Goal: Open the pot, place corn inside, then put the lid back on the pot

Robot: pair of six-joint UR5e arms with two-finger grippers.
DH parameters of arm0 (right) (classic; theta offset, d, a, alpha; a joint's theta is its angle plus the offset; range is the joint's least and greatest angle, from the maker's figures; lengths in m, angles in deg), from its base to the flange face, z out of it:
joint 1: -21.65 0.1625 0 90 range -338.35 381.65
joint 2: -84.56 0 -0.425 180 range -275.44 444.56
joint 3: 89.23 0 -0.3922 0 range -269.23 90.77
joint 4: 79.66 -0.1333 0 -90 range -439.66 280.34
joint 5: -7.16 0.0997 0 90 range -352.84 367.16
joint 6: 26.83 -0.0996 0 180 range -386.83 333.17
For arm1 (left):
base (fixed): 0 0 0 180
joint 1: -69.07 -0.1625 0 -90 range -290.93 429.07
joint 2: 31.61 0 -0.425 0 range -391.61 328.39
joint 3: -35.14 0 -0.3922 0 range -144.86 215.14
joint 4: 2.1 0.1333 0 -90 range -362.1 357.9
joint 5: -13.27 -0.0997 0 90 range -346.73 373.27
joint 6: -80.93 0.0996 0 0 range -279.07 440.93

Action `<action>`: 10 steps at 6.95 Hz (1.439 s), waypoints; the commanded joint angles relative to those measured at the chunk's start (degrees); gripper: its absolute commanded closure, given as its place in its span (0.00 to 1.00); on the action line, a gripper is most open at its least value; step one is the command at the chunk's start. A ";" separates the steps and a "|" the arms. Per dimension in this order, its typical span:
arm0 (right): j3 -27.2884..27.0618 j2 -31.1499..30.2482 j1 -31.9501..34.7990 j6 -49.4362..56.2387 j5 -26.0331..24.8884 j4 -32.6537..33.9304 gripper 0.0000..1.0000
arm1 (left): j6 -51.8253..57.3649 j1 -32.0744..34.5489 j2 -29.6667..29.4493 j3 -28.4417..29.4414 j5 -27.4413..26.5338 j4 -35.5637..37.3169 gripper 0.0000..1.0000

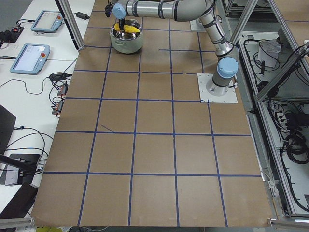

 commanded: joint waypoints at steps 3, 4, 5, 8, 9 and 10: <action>0.44 0.17 0.55 -1.76 0.32 0.00 0.89 | 15.83 -9.75 8.92 -1.52 -1.89 -13.85 0.00; 0.27 0.35 4.73 -7.52 0.15 0.00 0.89 | 24.76 -13.88 13.65 -5.88 -5.47 -18.35 0.00; 0.09 0.61 10.08 -15.06 -0.37 0.52 0.89 | 29.03 -17.14 20.49 -14.02 -5.77 -19.00 0.00; -0.18 2.54 18.46 -23.56 -0.12 2.11 0.91 | 28.99 -20.34 40.38 -29.29 -6.03 -18.31 0.00; -0.18 3.24 20.57 -26.19 0.23 2.63 0.91 | 28.20 -19.64 41.46 -28.87 -5.95 -18.22 0.00; -0.87 4.03 23.03 -28.13 -0.03 4.11 0.92 | 28.11 -19.54 41.74 -28.78 -5.95 -18.13 0.00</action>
